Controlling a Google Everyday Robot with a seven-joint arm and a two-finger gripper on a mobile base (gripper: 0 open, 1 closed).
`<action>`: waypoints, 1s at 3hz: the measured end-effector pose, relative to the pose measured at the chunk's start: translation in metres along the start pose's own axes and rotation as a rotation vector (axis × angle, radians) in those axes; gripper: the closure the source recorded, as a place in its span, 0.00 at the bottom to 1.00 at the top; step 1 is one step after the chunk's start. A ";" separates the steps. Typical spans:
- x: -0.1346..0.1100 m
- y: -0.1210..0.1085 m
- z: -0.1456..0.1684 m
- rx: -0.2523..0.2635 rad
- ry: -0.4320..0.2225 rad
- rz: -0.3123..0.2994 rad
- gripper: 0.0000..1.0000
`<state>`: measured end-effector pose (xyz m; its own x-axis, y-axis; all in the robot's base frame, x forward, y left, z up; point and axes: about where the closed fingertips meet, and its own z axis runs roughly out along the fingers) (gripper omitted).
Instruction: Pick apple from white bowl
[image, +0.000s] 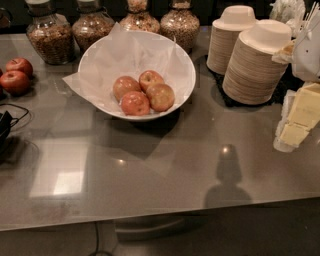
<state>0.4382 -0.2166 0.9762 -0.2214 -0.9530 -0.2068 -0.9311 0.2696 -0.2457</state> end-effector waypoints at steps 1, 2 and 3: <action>-0.008 -0.002 0.000 0.012 -0.019 -0.011 0.00; -0.020 -0.003 0.002 0.019 -0.052 -0.031 0.00; -0.058 0.001 0.016 0.026 -0.111 -0.111 0.00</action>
Offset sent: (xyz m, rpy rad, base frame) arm 0.0221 0.0535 -0.0036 0.1165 -0.0716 0.1212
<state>0.4549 -0.1590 0.9727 -0.0830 -0.9565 -0.2798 -0.9399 0.1684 -0.2970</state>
